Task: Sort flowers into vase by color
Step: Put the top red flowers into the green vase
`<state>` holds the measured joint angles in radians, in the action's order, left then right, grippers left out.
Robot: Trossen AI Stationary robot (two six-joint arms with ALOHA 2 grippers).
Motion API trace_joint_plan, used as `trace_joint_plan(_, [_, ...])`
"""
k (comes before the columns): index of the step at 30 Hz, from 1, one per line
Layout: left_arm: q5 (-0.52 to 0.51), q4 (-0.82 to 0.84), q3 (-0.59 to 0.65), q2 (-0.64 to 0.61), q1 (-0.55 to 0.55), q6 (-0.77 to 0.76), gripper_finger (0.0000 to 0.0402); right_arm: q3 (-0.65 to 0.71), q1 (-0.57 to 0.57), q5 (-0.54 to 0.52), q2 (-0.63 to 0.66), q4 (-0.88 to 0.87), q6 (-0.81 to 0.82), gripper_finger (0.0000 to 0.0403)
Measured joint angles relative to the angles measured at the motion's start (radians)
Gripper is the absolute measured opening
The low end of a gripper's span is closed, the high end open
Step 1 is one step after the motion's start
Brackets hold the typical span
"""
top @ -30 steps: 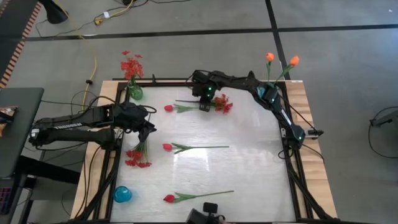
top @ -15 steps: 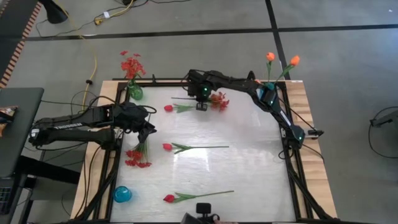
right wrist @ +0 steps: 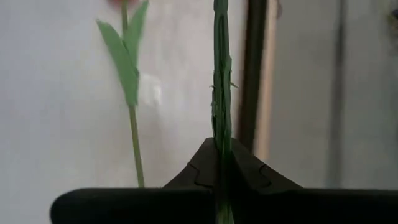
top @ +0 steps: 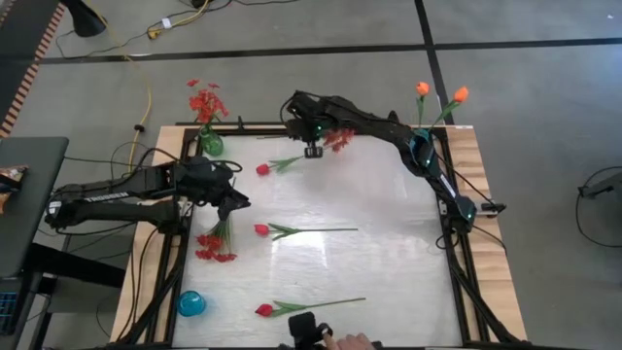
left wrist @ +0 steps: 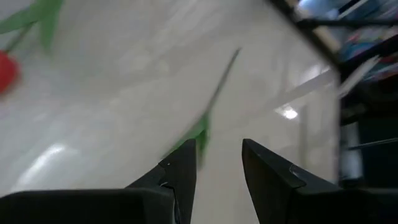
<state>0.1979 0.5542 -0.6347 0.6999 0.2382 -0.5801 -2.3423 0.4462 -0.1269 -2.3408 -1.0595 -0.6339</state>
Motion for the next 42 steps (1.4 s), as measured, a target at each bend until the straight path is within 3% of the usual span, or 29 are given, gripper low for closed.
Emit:
trace_joint_plan(6, [0.148,-0.17,0.0,0.0,0.0,-0.16,0.0116,0.001,-0.029,-0.212,0.054,0.054,-0.215,0.0042])
trace_joint_plan(14, [0.297,-0.376,-0.032,0.0,0.0,-0.295,0.0116,0.001,-0.05,-0.244,0.122,0.15,-0.445,0.0041])
trace_joint_plan(19, [0.288,-0.358,-0.091,0.0,0.0,-0.234,0.0116,0.001,-0.092,-0.25,0.165,0.162,-0.447,0.004])
trace_joint_plan(25, [0.269,-0.386,-0.189,0.0,0.0,-0.265,0.0116,0.001,-0.143,-0.344,0.195,0.168,-0.554,0.004])
trace_joint_plan(32, [0.16,-0.377,-0.392,0.009,0.016,-0.329,0.0116,0.001,-0.177,-0.406,0.205,0.184,-0.684,0.004])
trace_joint_plan(42, [0.131,-0.058,-0.74,0.216,0.134,-0.19,0.0116,0.001,-0.257,-0.405,0.205,0.37,-0.883,0.004])
